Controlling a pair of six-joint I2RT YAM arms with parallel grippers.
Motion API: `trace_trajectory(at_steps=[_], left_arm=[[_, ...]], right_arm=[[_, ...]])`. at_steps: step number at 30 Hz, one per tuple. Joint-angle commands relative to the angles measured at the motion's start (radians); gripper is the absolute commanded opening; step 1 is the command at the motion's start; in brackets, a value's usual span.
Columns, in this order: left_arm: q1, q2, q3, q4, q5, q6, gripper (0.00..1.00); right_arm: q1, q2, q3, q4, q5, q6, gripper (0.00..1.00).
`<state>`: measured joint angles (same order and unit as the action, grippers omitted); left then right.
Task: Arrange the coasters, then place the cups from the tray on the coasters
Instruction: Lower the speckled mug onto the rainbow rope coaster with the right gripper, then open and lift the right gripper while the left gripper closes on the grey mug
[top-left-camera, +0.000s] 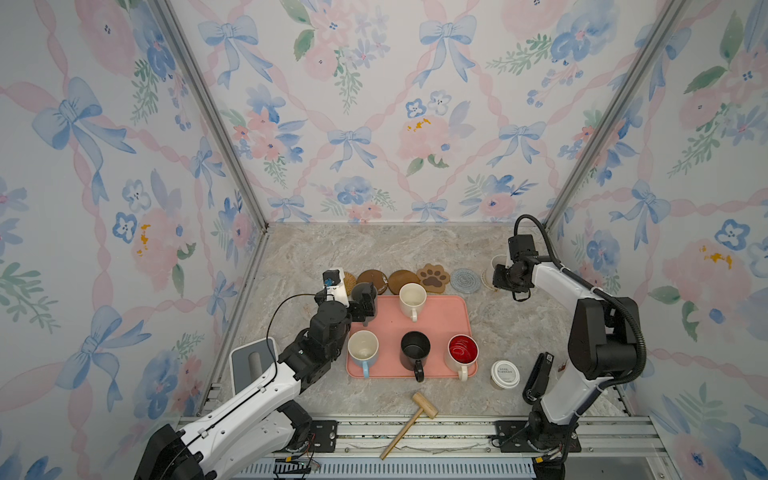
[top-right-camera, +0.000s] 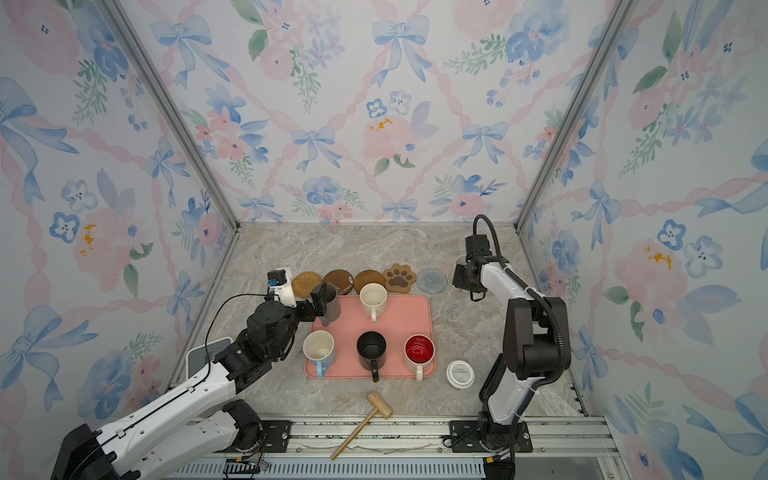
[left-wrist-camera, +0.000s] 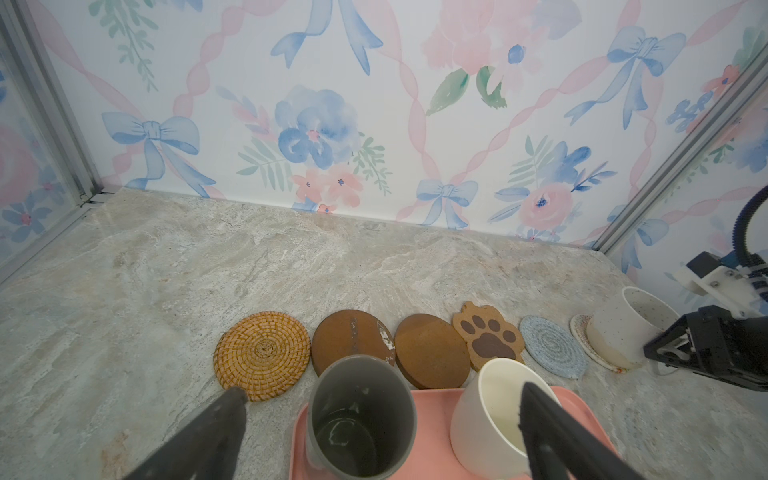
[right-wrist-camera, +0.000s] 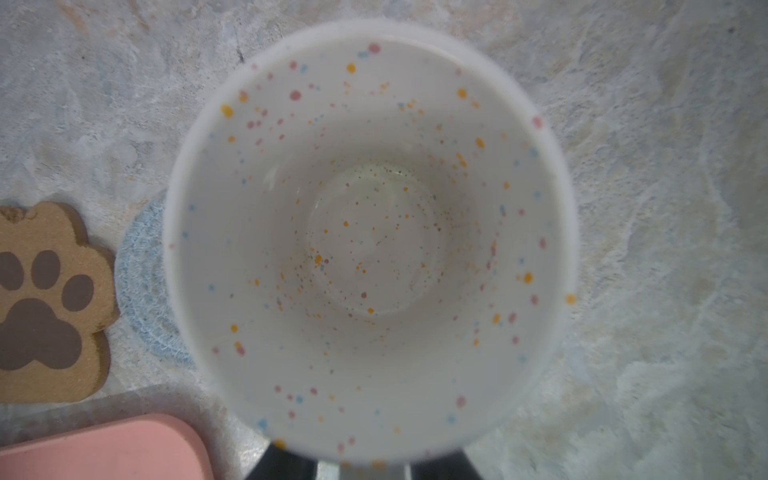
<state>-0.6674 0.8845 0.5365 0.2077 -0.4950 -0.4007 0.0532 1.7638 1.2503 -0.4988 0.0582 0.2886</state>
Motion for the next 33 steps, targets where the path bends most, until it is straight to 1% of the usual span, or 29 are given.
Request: trace_trajectory(at_steps=[1,5,9,12,14,19,24,31,33], left_arm=[[0.003,-0.016,-0.003,-0.020,-0.018,0.006,0.98],[0.002,-0.019,-0.003,-0.022,-0.019,0.006,0.98],[0.003,-0.027,-0.001,-0.033,-0.016,0.003,0.98],[0.002,-0.026,0.010,-0.058,-0.012,0.002,0.98],[0.002,-0.022,0.023,-0.084,-0.007,0.002,0.98],[0.001,0.016,0.078,-0.197,-0.008,0.001,0.96],[0.001,0.067,0.140,-0.307,0.006,-0.019,0.95],[0.003,0.105,0.193,-0.415,0.056,-0.073,0.91],[0.004,0.121,0.209,-0.441,0.087,-0.075,0.89]], right_arm=[[-0.004,-0.041,-0.018,0.031,-0.006,0.009,0.44],[-0.004,-0.068,-0.039,0.035,-0.004,0.018,0.50],[-0.004,-0.116,-0.074,0.039,0.006,0.038,0.52],[0.002,-0.196,-0.117,0.046,0.029,0.065,0.53],[0.017,-0.255,-0.150,0.049,0.071,0.083,0.54],[0.102,-0.435,-0.238,0.045,0.212,0.154,0.57],[0.222,-0.585,-0.305,0.083,0.305,0.251,0.60],[0.321,-0.629,-0.286,0.114,0.344,0.305,0.61],[0.346,-0.633,-0.293,0.134,0.351,0.308,0.61]])
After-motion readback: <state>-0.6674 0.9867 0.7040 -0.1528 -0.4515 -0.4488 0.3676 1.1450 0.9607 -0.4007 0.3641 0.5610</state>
